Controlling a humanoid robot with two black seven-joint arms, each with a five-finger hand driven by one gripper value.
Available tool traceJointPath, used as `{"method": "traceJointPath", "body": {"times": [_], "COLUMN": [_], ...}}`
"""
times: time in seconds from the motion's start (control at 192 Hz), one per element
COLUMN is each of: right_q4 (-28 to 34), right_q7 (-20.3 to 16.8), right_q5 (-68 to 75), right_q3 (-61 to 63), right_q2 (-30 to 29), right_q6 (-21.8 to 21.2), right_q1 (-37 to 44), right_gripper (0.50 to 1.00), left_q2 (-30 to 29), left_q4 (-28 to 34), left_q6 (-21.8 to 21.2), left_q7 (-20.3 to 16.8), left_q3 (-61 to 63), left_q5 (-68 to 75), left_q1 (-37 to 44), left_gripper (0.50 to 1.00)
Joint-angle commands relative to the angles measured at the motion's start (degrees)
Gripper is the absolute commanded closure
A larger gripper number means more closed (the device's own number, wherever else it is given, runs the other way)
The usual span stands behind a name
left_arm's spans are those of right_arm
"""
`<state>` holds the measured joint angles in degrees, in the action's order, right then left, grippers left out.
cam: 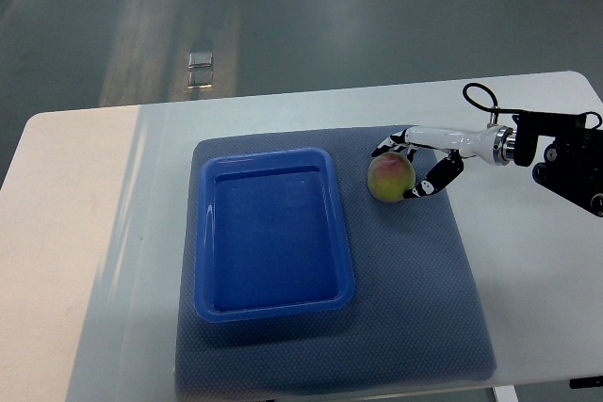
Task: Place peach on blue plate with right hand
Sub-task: 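Close the right hand's fingers around the peach, then lift the peach with the right hand and carry it over the blue tray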
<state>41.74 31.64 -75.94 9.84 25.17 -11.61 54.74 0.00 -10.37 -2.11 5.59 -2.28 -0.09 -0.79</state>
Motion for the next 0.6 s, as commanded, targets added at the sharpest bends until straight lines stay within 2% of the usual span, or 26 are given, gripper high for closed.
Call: {"method": "traceJointPath", "body": {"times": [0.0,0.27,0.275,0.327,0.39,0.395,0.416,0.597], "right_q4": [0.0,1.1,1.2,1.1,1.1,1.1,1.1,0.9], "right_q7": [0.2,2.2,2.2,2.3,2.3,2.5,2.5,2.5], "right_q5": [0.7,1.2,1.5,1.9,2.0,2.3,2.3,2.3], "right_q3": [0.2,1.2,1.2,1.1,1.1,1.0,0.8,-0.7], "right_q2": [-0.3,-3.2,-4.9,-7.0,-7.3,-9.2,-10.0,-14.4], "right_q6": [0.1,0.5,0.4,0.2,0.1,-0.2,-0.2,-1.2], "right_q1": [1.9,7.6,8.7,9.7,9.9,10.9,11.1,12.8], "right_gripper": [0.904,0.914,0.914,0.914,0.914,0.914,0.914,0.908], "left_q2": [0.0,0.0,0.0,0.0,0.0,0.0,0.0,0.0], "left_q4": [0.0,0.0,0.0,0.0,0.0,0.0,0.0,0.0], "left_q6": [0.0,-0.1,-0.1,-0.1,-0.1,-0.1,-0.1,-0.1], "left_q7": [-0.1,-0.1,-0.1,-0.1,-0.1,-0.1,-0.1,-0.1], "left_q3": [0.0,0.0,0.0,0.0,0.0,0.0,0.0,0.0], "left_q5": [0.0,0.0,0.0,0.0,0.0,0.0,0.0,0.0], "left_q1": [0.0,0.0,0.0,0.0,0.0,0.0,0.0,0.0], "left_gripper": [0.500,0.500,0.500,0.500,0.500,0.500,0.500,0.500]}}
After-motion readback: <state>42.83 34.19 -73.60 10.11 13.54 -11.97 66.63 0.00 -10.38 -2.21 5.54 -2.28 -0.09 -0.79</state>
